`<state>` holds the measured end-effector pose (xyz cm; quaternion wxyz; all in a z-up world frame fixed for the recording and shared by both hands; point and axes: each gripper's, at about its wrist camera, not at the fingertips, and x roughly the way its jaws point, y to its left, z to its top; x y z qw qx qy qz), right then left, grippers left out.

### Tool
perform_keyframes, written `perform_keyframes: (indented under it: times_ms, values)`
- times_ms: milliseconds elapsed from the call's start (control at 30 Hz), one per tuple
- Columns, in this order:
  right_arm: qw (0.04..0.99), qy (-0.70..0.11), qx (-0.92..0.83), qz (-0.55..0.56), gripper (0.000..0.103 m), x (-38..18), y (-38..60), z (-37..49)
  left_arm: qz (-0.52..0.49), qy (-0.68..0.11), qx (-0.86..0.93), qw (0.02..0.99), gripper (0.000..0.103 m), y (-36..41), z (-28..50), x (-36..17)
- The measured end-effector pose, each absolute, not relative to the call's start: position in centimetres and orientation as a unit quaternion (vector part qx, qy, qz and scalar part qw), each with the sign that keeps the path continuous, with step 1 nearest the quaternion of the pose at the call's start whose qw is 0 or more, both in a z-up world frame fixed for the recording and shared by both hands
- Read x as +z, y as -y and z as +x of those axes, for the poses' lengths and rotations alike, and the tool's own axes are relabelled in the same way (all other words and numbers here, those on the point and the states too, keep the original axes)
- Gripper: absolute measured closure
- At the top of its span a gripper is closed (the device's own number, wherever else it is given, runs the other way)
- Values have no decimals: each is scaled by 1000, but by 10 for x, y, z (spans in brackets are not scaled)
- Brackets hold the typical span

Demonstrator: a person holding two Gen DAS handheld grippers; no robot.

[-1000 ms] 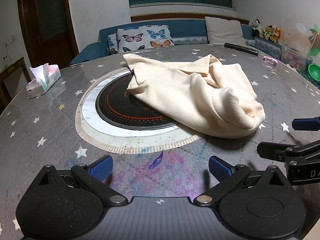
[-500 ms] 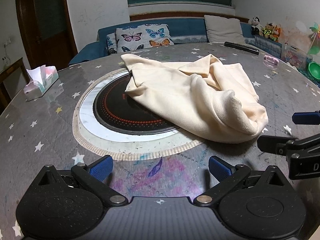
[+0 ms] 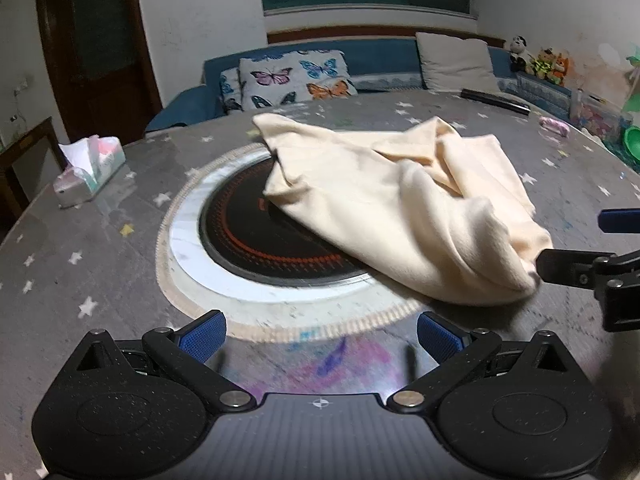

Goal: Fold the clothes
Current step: 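Move both grippers toward the crumpled cream shirt, then grasp the shirt with the left gripper while the right gripper grasps another edge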

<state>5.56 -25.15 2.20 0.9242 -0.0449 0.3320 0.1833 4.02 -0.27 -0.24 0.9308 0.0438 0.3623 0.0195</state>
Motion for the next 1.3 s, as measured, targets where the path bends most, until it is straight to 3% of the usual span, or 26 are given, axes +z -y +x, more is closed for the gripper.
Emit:
perform_keyframes:
  times_ms: [300, 567, 700, 800, 867, 900, 967, 1167, 1233, 1300]
  values:
    - [927, -325, 181, -38, 9, 35, 257, 88, 19, -341, 16, 940, 2, -6, 66, 27]
    - [927, -328, 178, -43, 18, 37, 259, 129, 26, -342, -27, 939, 19, 13, 113, 38]
    - [926, -335, 172, -37, 24, 36, 263, 156, 41, -359, -58, 931, 20, 22, 136, 28]
    - [921, -345, 176, -29, 29, 33, 264, 180, 52, -372, -80, 923, 37, 29, 154, 21]
    - [919, -351, 178, -28, 33, 30, 262, 196, 59, -380, -96, 918, 60, 34, 166, 16]
    - [917, -354, 181, -27, 34, 29, 261, 203, 63, -384, -103, 915, 65, 36, 172, 14]
    - [914, -360, 189, -23, 35, 25, 257, 219, 66, -388, -118, 912, 86, 38, 178, 10]
    - [898, -383, 215, 2, 56, 7, 242, 256, 42, -371, -112, 921, 93, 23, 163, 12]
    - [892, -392, 226, 13, 81, 0, 236, 265, 30, -365, -98, 925, 93, 14, 155, 14]
    - [892, -390, 227, 12, 91, 0, 236, 261, 16, -360, -84, 929, 94, 4, 147, 18]
